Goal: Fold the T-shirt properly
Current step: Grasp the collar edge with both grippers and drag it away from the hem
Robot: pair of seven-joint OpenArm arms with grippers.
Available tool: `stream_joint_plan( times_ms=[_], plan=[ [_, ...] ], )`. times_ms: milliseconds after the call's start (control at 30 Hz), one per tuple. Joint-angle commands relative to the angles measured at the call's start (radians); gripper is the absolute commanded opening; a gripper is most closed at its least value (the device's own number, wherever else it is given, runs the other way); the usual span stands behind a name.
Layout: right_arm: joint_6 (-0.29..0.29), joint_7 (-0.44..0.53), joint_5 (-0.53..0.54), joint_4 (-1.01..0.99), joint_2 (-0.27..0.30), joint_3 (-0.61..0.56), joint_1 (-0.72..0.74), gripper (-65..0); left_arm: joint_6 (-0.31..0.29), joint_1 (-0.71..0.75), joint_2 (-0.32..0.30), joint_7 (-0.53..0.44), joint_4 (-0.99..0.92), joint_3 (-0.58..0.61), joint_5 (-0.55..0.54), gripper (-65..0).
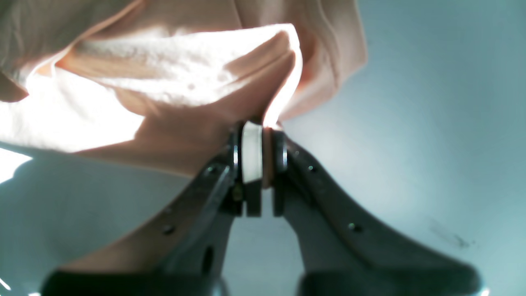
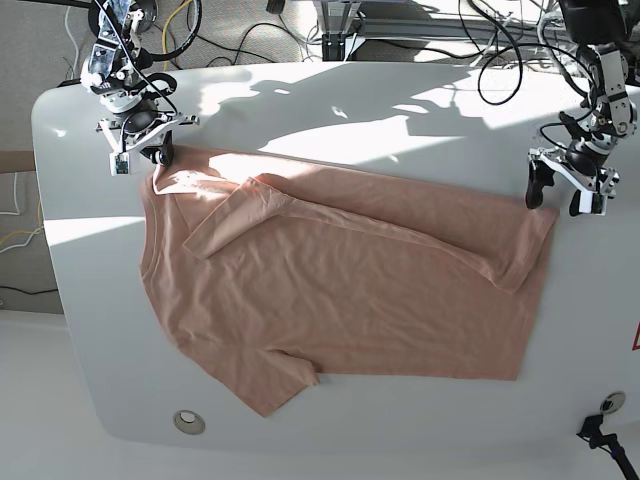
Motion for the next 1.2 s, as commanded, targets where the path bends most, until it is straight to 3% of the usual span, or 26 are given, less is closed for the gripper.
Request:
stream_joint_plan(
  times_ms=[0, 233, 300, 467, 600, 633, 867, 1167],
  plan=[
    [-0.005, -0.034, -0.017, 0.004, 0.008, 0.002, -0.004, -65.0, 0.002, -0.025, -0.028, -0.031, -0.020, -0.006, -0.018, -13.1],
    [-0.005, -0.034, -0.017, 0.004, 0.008, 0.000, -0.004, -65.0, 0.001, -0.141, -0.026, -0.031, -0.151, 0.066, -0.015, -13.2],
    [-0.005, -0.034, -0.017, 0.004, 0.008, 0.000, -0.004, -65.0, 0.001, -0.155, -0.025, -0.031, -0.181, 0.090, -0.015, -17.3],
    [-0.005, -0.034, -0.017, 0.004, 0.008, 0.000, -0.004, -65.0, 0.002, -0.174, -0.023, -0.031, -0.203, 0.112, -0.015, -39.3],
    [-0.007, -0.034, -0.017, 0.004, 0.008, 0.000, 0.000, -65.0, 0.002, -0.172, -0.023, -0.031, -0.203, 0.112, -0.015, -62.8],
    [-0.007, -0.034, -0.015, 0.004, 0.006, 0.000, 0.005, -65.0, 0.002, -0.172, -0.023, -0.031, -0.203, 0.112, -0.015, -65.0],
    [-0.007, -0.034, -0.015, 0.004, 0.006, 0.000, 0.009, -65.0, 0.002, -0.155, -0.023, -0.031, -0.197, 0.109, -0.015, -65.0],
    [-0.007, -0.034, -0.024, 0.021, -0.022, 0.008, -0.047, -65.0, 0.005, 0.038, -0.023, -0.029, -0.089, 0.109, -0.018, -65.0]
  ],
)
